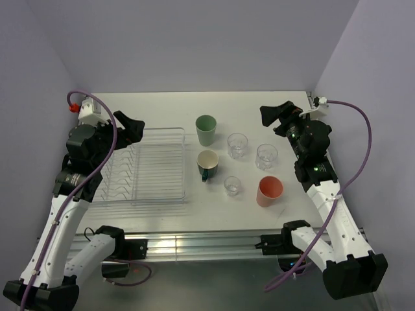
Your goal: Load the cups into the dish rack
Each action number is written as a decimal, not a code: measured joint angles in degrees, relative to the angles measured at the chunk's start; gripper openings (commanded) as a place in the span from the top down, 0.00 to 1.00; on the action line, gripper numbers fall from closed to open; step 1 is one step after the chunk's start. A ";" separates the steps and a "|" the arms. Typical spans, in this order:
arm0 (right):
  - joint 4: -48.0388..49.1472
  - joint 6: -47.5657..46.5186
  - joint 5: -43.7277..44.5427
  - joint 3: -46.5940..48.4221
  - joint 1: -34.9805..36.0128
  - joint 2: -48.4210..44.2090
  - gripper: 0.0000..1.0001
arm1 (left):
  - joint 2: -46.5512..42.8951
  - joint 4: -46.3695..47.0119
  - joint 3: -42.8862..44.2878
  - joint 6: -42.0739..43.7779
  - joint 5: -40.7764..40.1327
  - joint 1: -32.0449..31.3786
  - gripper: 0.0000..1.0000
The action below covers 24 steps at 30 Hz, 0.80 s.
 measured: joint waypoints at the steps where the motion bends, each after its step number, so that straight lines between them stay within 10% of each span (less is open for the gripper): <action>1: 0.00 0.00 0.02 0.00 0.00 -0.02 0.00 | 0.00 0.00 0.00 0.00 0.00 0.00 0.01; 24: -3.50 -2.34 0.44 1.97 0.00 1.68 0.01 | 0.02 0.00 0.00 0.00 0.04 0.00 0.01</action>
